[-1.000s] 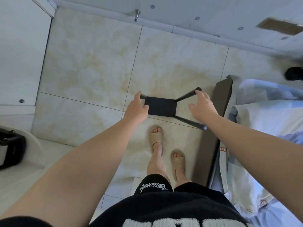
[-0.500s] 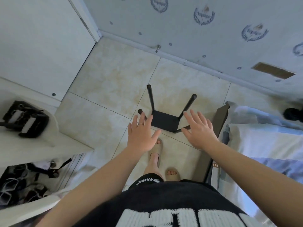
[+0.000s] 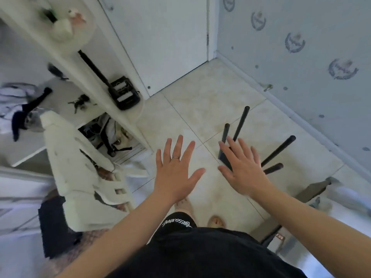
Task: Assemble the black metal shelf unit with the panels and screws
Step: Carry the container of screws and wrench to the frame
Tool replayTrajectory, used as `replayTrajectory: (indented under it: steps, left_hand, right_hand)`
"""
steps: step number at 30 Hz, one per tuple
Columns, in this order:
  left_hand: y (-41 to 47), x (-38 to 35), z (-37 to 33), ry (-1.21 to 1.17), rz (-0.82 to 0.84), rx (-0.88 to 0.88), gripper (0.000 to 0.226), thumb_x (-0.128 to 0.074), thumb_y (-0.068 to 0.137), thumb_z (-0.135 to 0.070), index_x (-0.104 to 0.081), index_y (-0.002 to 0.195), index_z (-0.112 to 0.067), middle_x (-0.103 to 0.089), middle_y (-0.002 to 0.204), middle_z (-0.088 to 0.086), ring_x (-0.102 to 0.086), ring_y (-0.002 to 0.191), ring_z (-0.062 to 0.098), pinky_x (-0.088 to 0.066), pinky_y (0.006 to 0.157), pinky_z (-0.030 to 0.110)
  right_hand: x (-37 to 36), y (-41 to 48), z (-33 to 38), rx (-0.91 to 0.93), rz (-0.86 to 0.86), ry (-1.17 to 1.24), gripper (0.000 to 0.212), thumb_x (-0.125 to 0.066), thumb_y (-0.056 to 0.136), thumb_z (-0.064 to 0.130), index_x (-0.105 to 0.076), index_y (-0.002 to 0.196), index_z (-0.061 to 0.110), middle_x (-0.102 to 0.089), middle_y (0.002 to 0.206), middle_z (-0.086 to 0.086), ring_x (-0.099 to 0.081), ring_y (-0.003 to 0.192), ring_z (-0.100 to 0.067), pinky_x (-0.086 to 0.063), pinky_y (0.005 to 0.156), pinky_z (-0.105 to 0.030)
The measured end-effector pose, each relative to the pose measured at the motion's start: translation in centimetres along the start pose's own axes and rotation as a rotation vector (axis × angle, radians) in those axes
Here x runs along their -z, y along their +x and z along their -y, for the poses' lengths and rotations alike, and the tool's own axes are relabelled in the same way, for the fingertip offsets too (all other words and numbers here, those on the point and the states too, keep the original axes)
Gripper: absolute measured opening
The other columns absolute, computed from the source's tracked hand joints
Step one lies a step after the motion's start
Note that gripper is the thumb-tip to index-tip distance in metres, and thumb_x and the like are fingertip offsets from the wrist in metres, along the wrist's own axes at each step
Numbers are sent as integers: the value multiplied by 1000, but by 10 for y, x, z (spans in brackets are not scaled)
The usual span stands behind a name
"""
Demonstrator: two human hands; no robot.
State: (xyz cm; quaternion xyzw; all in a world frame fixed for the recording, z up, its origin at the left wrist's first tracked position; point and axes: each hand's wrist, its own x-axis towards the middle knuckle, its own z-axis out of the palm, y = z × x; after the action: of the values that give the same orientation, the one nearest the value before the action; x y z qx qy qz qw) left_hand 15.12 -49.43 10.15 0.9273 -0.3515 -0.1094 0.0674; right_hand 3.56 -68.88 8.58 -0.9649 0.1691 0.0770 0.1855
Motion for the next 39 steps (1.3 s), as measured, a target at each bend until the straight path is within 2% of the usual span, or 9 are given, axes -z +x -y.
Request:
replayTrajectory:
  steps: [3, 10, 13, 18, 21, 29, 33, 36, 39]
  left_hand:
    - [-28, 29, 26, -2, -132, 107, 80, -17, 88, -79, -2, 158, -41, 14, 167, -8, 22, 151, 21, 13, 119, 49]
    - [-100, 88, 99, -49, -399, 388, 76, -29, 93, -69, -6, 158, -38, 7, 168, -7, 19, 152, 20, 8, 121, 50]
    - [-138, 102, 138, -80, -501, 467, 72, -34, 95, -62, -15, 158, -34, -2, 168, -4, 9, 154, 24, 1, 122, 54]
    - [-206, 107, 222, -139, -586, 569, 68, -39, 95, -55, -26, 156, -28, -14, 167, 0, 0, 154, 26, -7, 122, 55]
    - [-245, 101, 279, -172, -578, 574, 66, -42, 96, -52, -28, 156, -28, -18, 166, 0, -3, 154, 26, -11, 121, 56]
    - [-320, 48, 419, -319, -352, 595, 67, -38, 97, -56, -27, 156, -27, -25, 164, -1, -11, 152, 23, -18, 121, 51]
    - [-334, 3, 458, -430, -171, 623, 66, -43, 98, -55, -22, 156, -30, -28, 162, -2, -16, 150, 23, -24, 120, 52]
    - [-333, -35, 477, -532, -41, 678, 66, -46, 97, -55, -24, 154, -31, -33, 159, -2, -23, 146, 25, -30, 116, 51]
    - [-327, -68, 491, -696, 75, 790, 66, -51, 95, -52, -27, 153, -30, -40, 153, 4, -34, 141, 29, -37, 110, 50]
  right_hand:
    - [18, 11, 46, 173, -37, 7, 69, -23, 100, 60, 3, 161, 37, 9, 169, 7, 14, 155, -24, 5, 124, -52]
    - [37, 25, 165, 513, -145, 32, 65, -45, 103, 45, -20, 161, 28, -11, 170, 4, -3, 157, -27, -6, 124, -53]
    - [35, 19, 223, 644, -176, 46, 63, -40, 101, 46, -27, 159, 25, -20, 168, 2, -10, 156, -28, -9, 124, -54]
    - [14, 0, 326, 801, -190, 78, 60, -42, 100, 43, -39, 155, 18, -30, 164, -2, -20, 154, -29, -20, 121, -55]
    - [-12, -14, 384, 855, -206, 114, 60, -45, 99, 41, -40, 153, 16, -33, 163, -3, -24, 152, -28, -26, 117, -46]
    - [-108, -35, 510, 744, -80, 142, 59, -51, 98, 37, -42, 153, 17, -37, 160, 1, -29, 149, -22, -28, 116, -42]
    - [-156, -35, 534, 567, 94, 158, 61, -57, 100, 33, -35, 156, 24, -33, 162, 6, -24, 149, -17, -25, 117, -43]
    - [-196, -26, 539, 429, 222, 201, 60, -58, 100, 31, -36, 155, 23, -39, 158, 3, -29, 145, -20, -30, 118, -47]
    - [-238, -12, 538, 235, 375, 264, 59, -56, 102, 30, -34, 156, 22, -40, 157, -2, -34, 142, -24, -31, 117, -43]
